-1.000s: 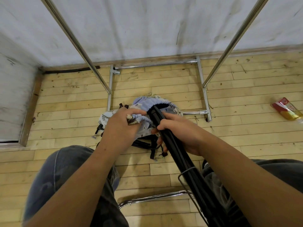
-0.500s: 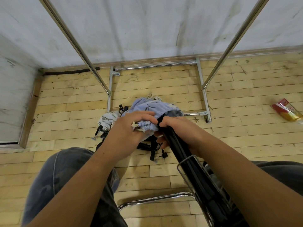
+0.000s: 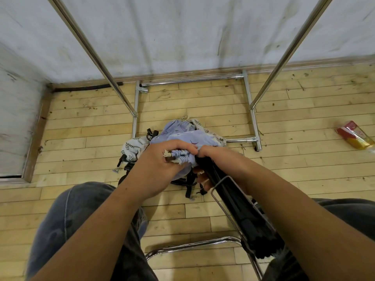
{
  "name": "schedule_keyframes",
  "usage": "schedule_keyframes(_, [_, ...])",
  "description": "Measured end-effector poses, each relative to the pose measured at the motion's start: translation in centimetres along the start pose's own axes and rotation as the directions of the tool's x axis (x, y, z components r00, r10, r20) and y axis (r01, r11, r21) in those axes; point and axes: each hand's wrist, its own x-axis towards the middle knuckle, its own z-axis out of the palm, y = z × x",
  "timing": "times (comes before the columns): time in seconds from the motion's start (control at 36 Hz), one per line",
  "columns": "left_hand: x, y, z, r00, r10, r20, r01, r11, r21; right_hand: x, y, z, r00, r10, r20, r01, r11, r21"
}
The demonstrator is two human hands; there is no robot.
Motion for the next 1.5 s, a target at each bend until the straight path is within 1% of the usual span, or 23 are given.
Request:
schedule_keyframes(0.06, [0.0,0.0,0.0,0.999,-0.032,-0.002,0.032,0.999,0.023,0.1,0.0,-0.1,1.0,-0.003,-0.009,0.003,1.0,0.005])
schedule_keyframes(0.17, [0.1,-0.3,-0.1,0.995,-0.102,-0.017,0.103,0.989,0.109,-0.1,0.0,-0.1,0.999,-0.03,-0.022,0.029,0.998,-0.054])
schedule_keyframes(0.25, [0.1,-0.6,0.1,0.99,-0.142,-0.006,0.14,0.973,0.183,-0.4,-0.2,0.0,0.999,-0.05,-0.006,0.049,0.995,-0.082])
schedule_keyframes(0.39, [0.3,-1.0,0.1,0.98,-0.192,-0.051,0.199,0.938,0.283,-0.6,-0.2,0.2,0.997,-0.074,0.038,0.078,0.989,-0.129])
schedule_keyframes(0.44, [0.4,-1.3,0.0,0.978,-0.193,-0.073,0.206,0.935,0.288,-0.7,-0.3,0.3,0.995,-0.071,0.075,0.079,0.991,-0.106])
schedule_keyframes(0.5, [0.6,-1.9,-0.2,0.973,-0.19,-0.129,0.22,0.932,0.287,-0.8,-0.4,0.3,0.992,-0.067,0.107,0.078,0.992,-0.1])
schedule_keyframes(0.61, [0.9,-2.5,-0.4,0.962,-0.19,-0.195,0.225,0.958,0.175,-1.3,-0.6,0.5,0.99,-0.064,0.125,0.081,0.987,-0.138])
schedule_keyframes(0.64, [0.8,-2.3,-0.2,0.965,-0.16,-0.207,0.199,0.963,0.183,-1.4,-0.6,0.5,0.99,-0.066,0.121,0.084,0.985,-0.151])
schedule_keyframes(0.69, [0.7,-2.0,-0.1,0.974,-0.123,-0.192,0.164,0.962,0.219,-1.5,-0.7,0.6,0.992,-0.069,0.106,0.087,0.98,-0.179])
schedule_keyframes(0.81, [0.6,-1.8,0.0,0.983,-0.146,-0.111,0.17,0.955,0.242,-1.1,-0.7,0.5,0.999,-0.046,0.03,0.051,0.978,-0.203])
schedule_keyframes(0.86, [0.5,-1.9,0.0,0.989,-0.114,-0.099,0.136,0.957,0.255,-1.0,-0.7,0.4,1.0,-0.027,0.0,0.026,0.983,-0.182])
schedule_keyframes(0.94, [0.4,-1.9,0.1,0.995,-0.058,-0.076,0.075,0.966,0.247,-0.8,-0.5,0.4,1.0,0.003,-0.02,-0.005,0.995,-0.104])
schedule_keyframes(1.06, [0.5,-2.2,0.2,0.998,-0.055,-0.04,0.063,0.97,0.235,-0.7,-0.6,0.6,1.0,0.001,-0.026,-0.002,1.0,-0.029])
schedule_keyframes(1.11, [0.6,-2.1,0.3,0.998,-0.041,-0.056,0.054,0.969,0.242,-0.8,-0.7,0.6,1.0,-0.011,-0.023,0.01,0.999,-0.046])
schedule_keyframes(1.19, [0.6,-1.9,0.2,0.995,-0.043,-0.087,0.059,0.98,0.188,-1.1,-0.6,0.4,1.0,-0.005,-0.017,0.004,0.995,-0.1])
schedule_keyframes(1.28, [0.7,-2.4,0.1,0.986,-0.068,-0.149,0.096,0.978,0.188,-1.4,-0.8,0.5,1.0,0.003,0.013,-0.001,0.993,-0.119])
schedule_keyframes(1.36, [0.9,-2.7,0.2,0.988,-0.065,-0.14,0.093,0.974,0.206,-1.6,-1.0,0.8,0.998,0.009,0.059,-0.003,0.995,-0.1])
schedule_keyframes(1.44, [0.8,-2.9,0.0,0.994,-0.073,-0.076,0.089,0.969,0.229,-1.4,-1.0,0.8,0.992,-0.019,0.124,0.017,1.0,0.012])
schedule_keyframes(1.5, [0.7,-3.1,0.0,0.991,-0.107,-0.075,0.121,0.969,0.216,-1.5,-1.1,0.8,0.986,-0.042,0.164,0.028,0.996,0.09])
